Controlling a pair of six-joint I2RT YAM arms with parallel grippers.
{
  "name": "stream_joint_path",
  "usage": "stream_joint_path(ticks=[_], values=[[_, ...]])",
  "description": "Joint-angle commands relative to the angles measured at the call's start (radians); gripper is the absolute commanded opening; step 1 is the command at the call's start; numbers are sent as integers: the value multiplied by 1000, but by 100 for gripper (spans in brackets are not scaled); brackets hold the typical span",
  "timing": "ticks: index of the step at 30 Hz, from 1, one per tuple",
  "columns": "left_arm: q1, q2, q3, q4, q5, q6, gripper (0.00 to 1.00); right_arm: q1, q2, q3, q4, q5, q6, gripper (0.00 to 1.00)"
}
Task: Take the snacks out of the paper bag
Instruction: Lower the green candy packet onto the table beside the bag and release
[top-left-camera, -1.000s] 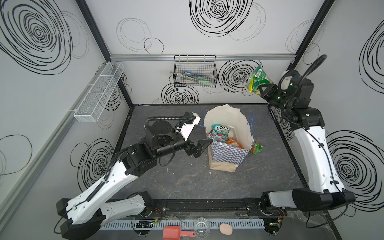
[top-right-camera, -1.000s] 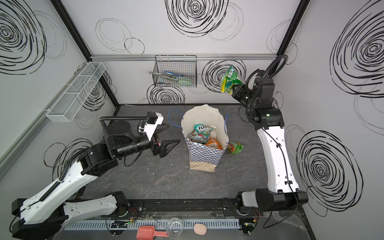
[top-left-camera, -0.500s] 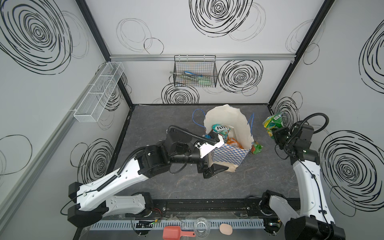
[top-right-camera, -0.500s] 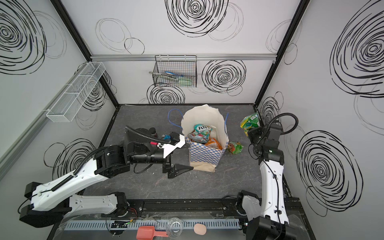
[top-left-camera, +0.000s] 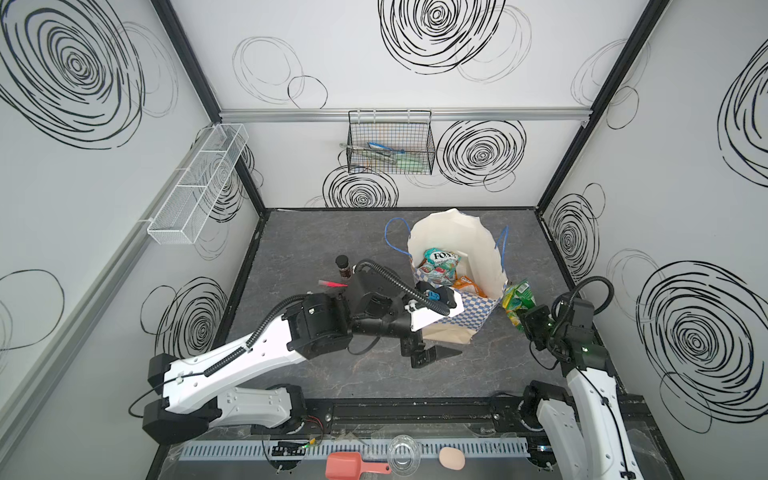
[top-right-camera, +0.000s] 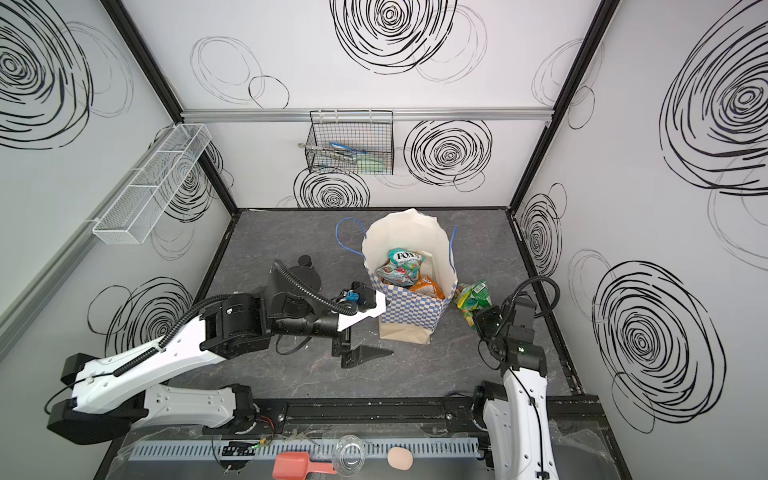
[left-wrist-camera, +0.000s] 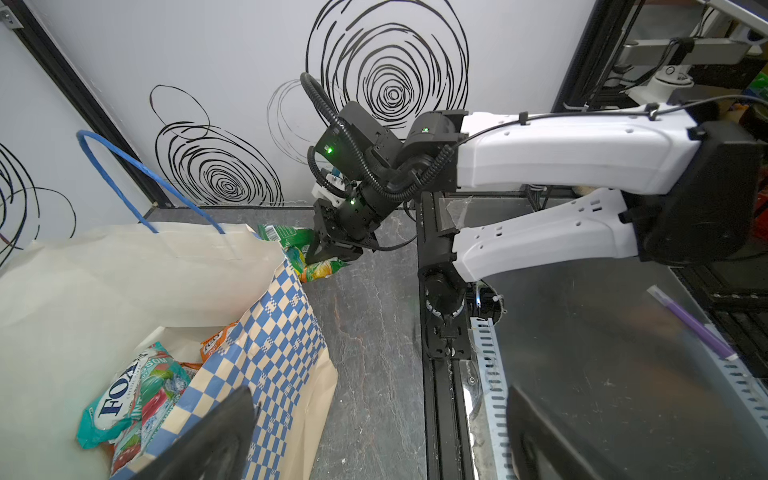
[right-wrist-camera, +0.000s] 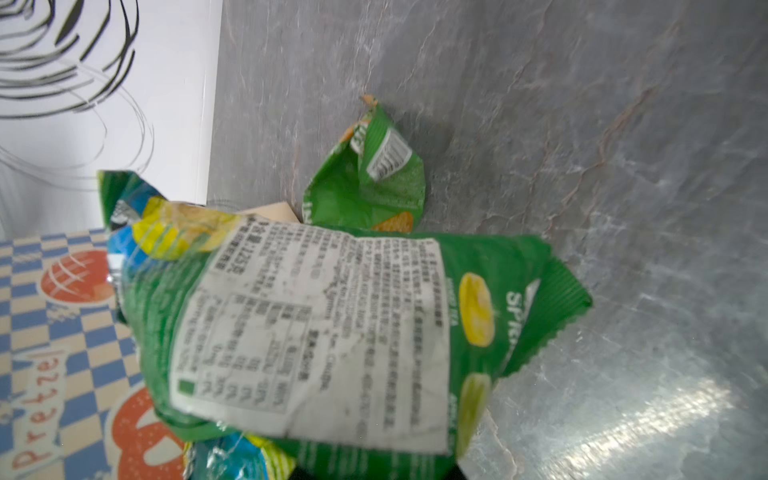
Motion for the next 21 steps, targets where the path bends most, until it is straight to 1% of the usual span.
stream_joint_path(ticks=[1, 3, 6, 9, 12, 17, 20, 21], values=[[-7, 4, 32, 29, -12, 29, 96, 66, -26, -48, -21, -8, -22, 15], [-9, 6, 33, 38, -14, 28, 96, 116, -20, -70, -5, 16, -4, 15], [-11, 9, 35, 42, -17, 28, 96, 159, 22, -79, 32, 37, -13, 16], [-14, 8, 33, 46, -18, 26, 96, 188, 82, -88, 52, 67, -35, 16], [-14, 5, 29, 52, -23, 24, 96, 200, 137, -104, 80, 78, -44, 20], [-13, -3, 16, 67, -39, 15, 96, 207, 202, -127, 154, 83, -62, 30], [-13, -9, 0, 81, -50, 7, 96, 210, 225, -117, 145, 96, -71, 42], [-14, -9, -4, 86, -54, 5, 96, 209, 227, -114, 134, 99, -73, 47]])
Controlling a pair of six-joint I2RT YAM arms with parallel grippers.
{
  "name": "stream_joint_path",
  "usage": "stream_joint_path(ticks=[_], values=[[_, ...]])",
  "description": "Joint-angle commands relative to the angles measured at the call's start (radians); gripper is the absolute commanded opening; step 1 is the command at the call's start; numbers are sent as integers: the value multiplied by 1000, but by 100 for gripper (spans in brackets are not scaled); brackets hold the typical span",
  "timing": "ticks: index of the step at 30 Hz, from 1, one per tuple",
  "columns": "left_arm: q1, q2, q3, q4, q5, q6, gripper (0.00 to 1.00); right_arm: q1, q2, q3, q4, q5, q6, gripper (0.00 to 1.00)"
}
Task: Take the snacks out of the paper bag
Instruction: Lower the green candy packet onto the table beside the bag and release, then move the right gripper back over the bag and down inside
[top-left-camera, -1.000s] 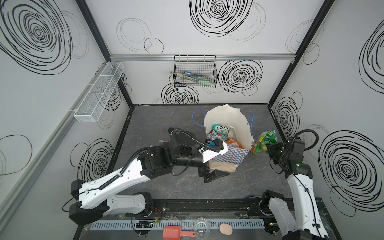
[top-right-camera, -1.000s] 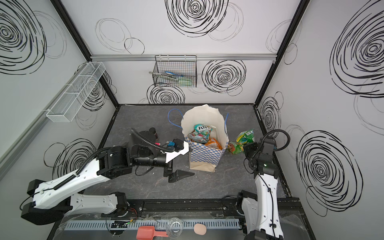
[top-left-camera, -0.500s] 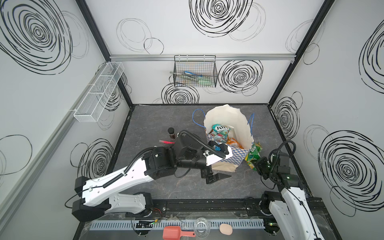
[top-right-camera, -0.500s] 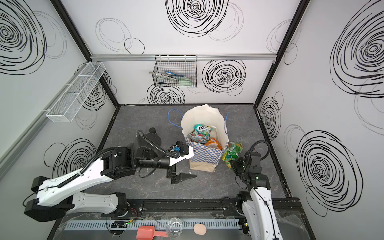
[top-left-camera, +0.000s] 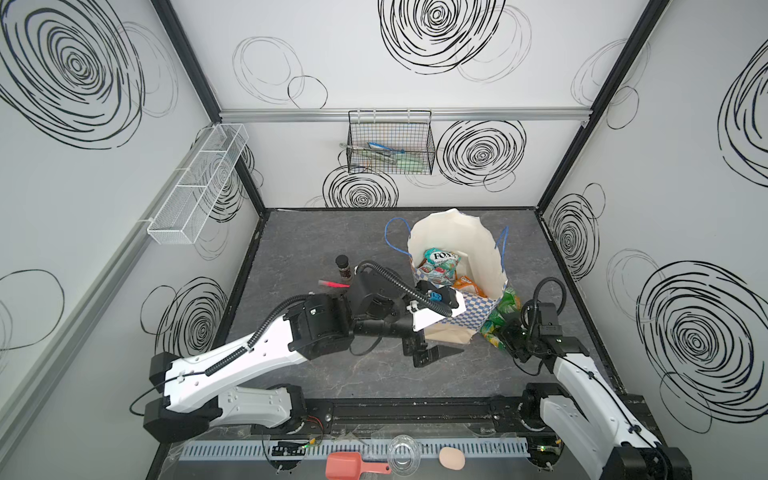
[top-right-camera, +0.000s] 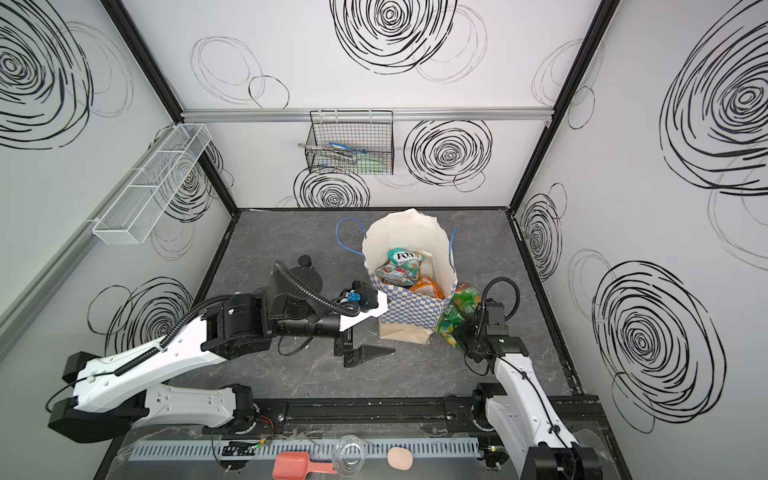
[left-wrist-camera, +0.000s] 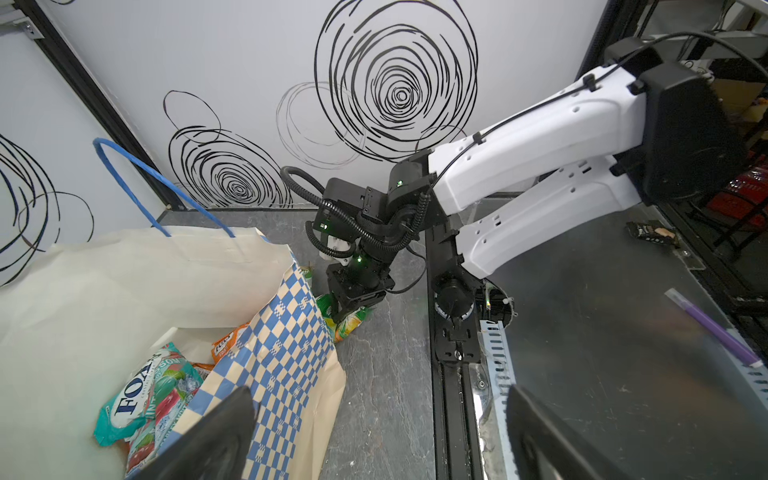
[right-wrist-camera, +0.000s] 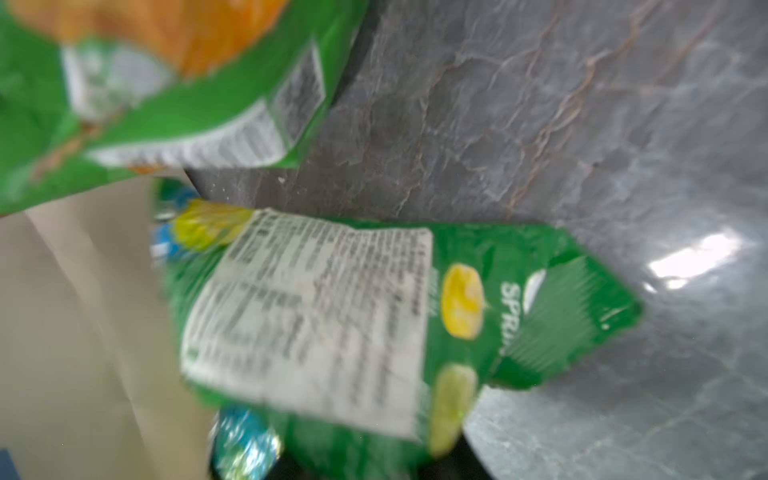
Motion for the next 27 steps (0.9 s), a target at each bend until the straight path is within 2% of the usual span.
stream_joint_path(ticks=[1, 9, 18, 22, 27], values=[[-4, -13, -11, 73, -21, 1, 96, 7, 7, 12, 11, 32, -13, 50], [-4, -7, -18, 98, -49, -3, 96, 7, -53, 54, -68, 79, -22, 66], [-5, -6, -17, 125, -84, 7, 96, 4, -89, 259, -168, 166, -110, 98], [-5, -26, -36, 160, -146, -2, 96, -1, -52, 396, -164, 187, -155, 97], [-1, -65, -67, 216, -226, -3, 96, -6, 67, 625, -139, 168, -226, 97]])
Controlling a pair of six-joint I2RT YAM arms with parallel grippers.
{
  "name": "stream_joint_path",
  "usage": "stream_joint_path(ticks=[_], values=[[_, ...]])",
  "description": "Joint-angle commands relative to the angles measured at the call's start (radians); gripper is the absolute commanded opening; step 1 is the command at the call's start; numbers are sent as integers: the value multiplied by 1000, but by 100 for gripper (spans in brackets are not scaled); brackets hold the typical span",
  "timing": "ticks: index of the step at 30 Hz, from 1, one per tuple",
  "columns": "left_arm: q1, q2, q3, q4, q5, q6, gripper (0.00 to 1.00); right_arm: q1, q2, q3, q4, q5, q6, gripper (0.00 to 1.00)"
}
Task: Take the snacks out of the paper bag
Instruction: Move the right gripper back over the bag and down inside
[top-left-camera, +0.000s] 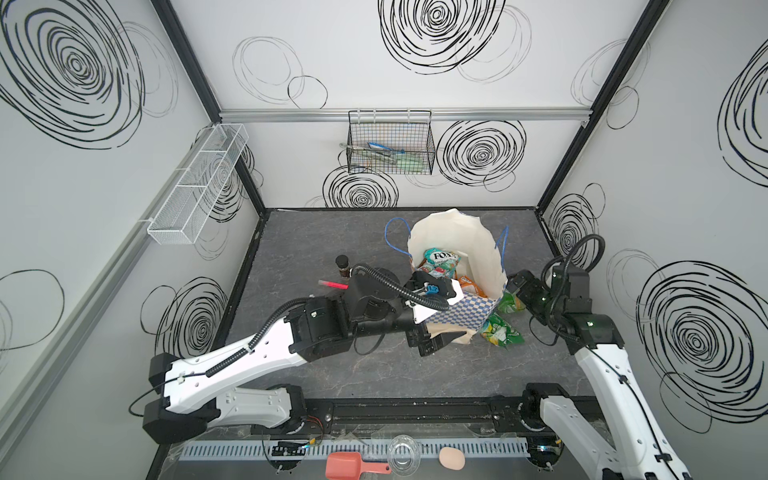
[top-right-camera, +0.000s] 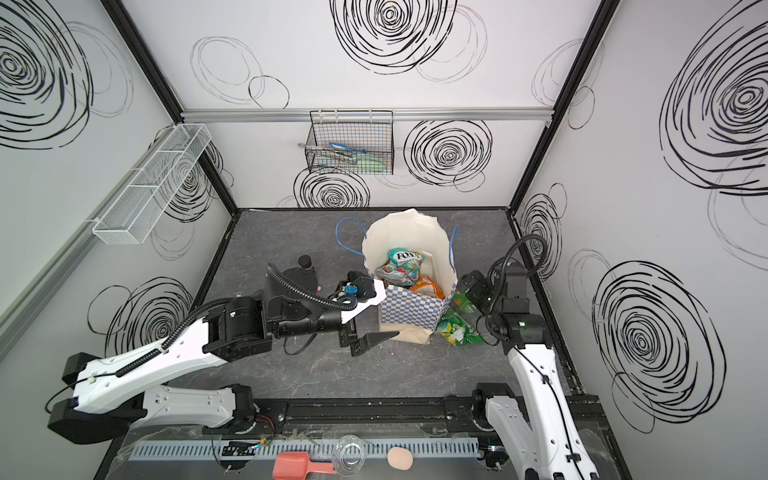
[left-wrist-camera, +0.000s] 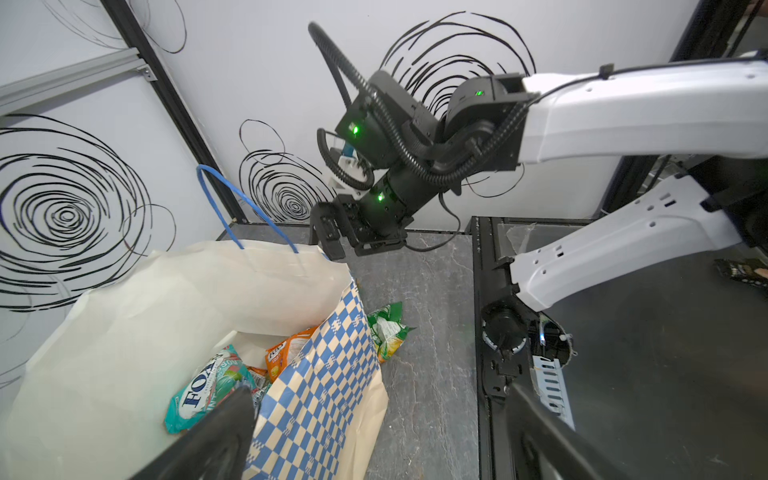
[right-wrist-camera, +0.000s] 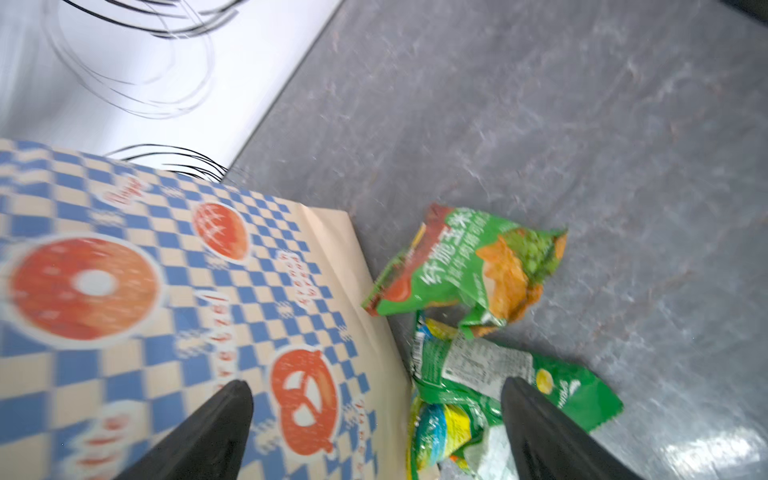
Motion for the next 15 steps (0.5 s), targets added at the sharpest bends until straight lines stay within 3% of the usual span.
stream_joint_path(ticks=[1, 10, 15], values=[[3, -44, -16, 100, -76, -1, 96, -5, 77, 148, 9, -2, -78, 97], [44, -92, -40, 102, -101, -30, 96, -3, 395, 700, -62, -188, -115, 98], [51, -111, -55, 94, -123, -50, 96, 68, 587, 1039, -200, -242, -169, 99]])
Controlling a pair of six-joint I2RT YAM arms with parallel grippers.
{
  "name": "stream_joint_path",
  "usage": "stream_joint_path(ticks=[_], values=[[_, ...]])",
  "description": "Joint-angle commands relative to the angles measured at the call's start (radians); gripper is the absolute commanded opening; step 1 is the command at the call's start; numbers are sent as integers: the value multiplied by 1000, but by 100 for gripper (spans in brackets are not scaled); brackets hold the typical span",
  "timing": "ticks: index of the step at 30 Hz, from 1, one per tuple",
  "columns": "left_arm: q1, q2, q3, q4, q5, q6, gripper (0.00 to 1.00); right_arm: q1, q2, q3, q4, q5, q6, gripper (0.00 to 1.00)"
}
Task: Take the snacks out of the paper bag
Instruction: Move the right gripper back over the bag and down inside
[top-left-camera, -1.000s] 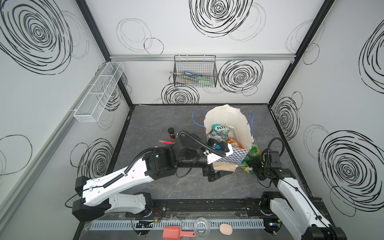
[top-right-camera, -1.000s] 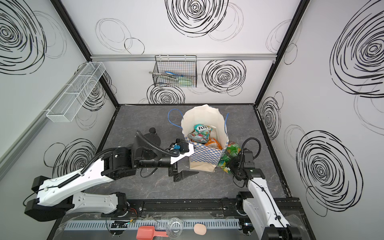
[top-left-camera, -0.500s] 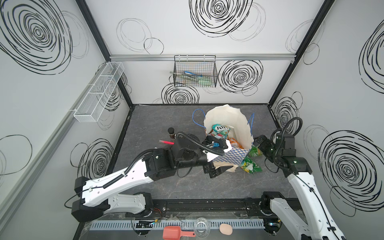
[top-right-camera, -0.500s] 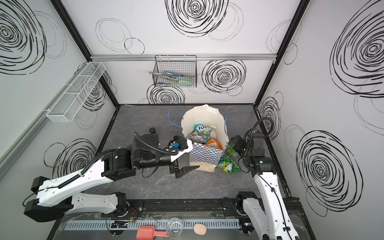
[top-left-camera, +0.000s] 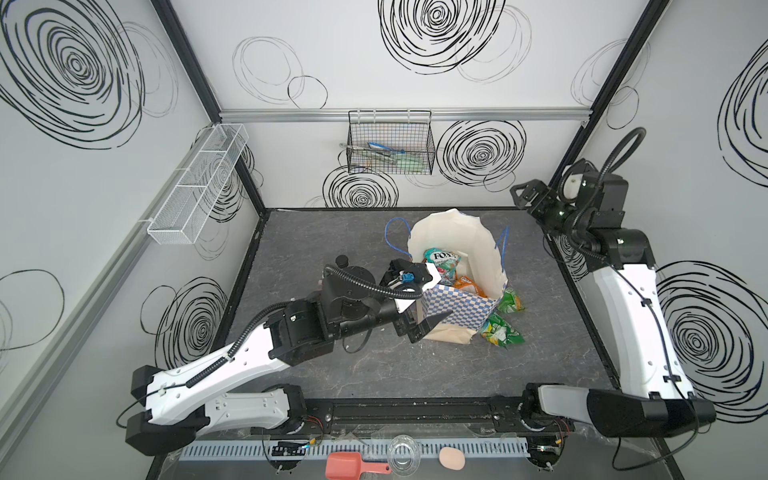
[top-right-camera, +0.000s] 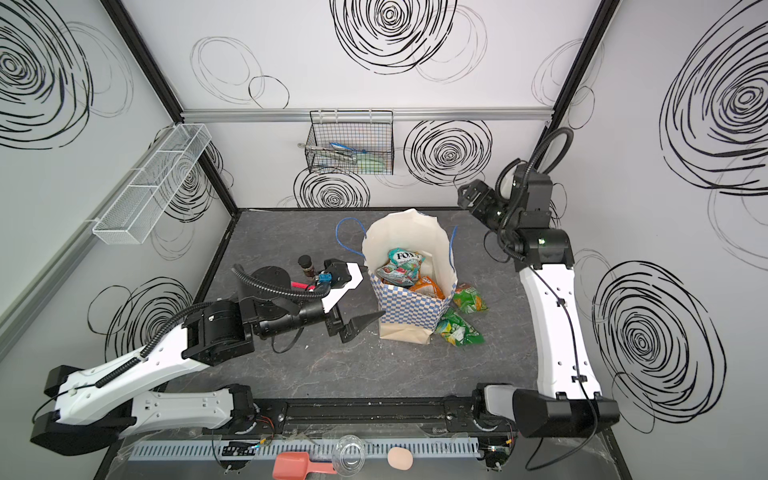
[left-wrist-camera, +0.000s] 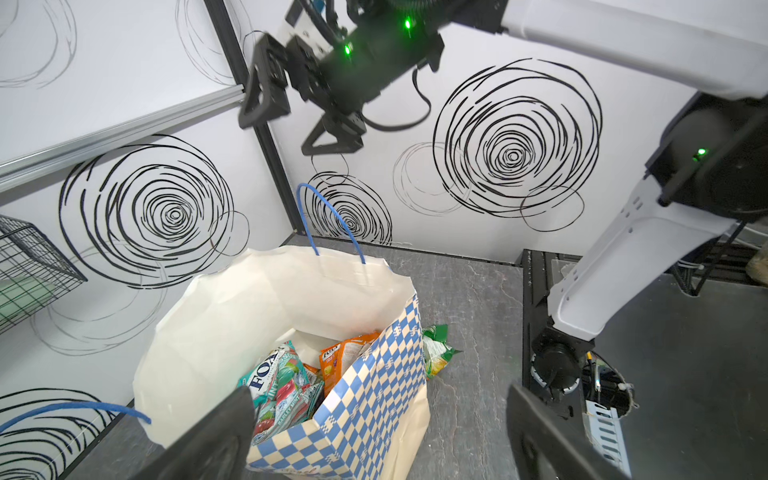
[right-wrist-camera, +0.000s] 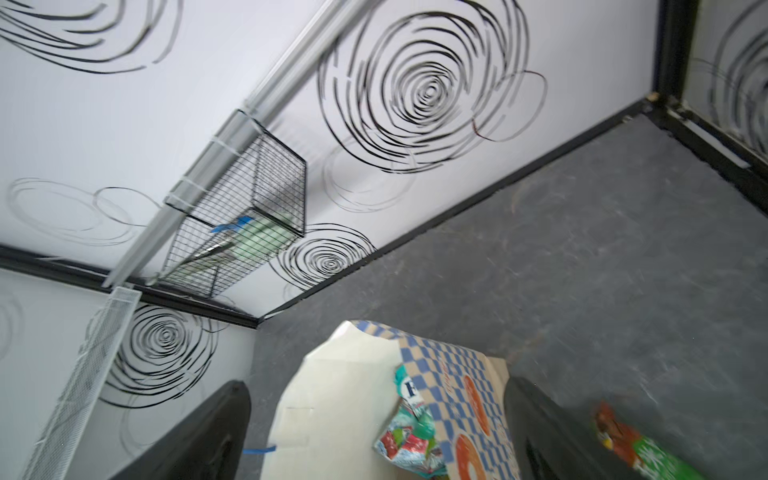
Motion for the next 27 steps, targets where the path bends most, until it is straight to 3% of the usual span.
stream_joint_path(ticks=[1, 7, 11, 16, 27], values=[[9, -24, -16, 47, -28, -26, 96, 69, 105, 193, -147, -71, -62, 99], [18, -38, -23, 39, -42, -48, 96, 287, 321, 537, -348, -21, -127, 100], [22, -46, -23, 28, -54, -55, 96, 417, 393, 574, -414, 51, -173, 100], [30, -64, -36, 18, -69, -70, 96, 509, 438, 465, -473, 164, -245, 100], [60, -77, -48, -22, -97, -114, 96, 505, 359, -24, -339, 251, -262, 98]])
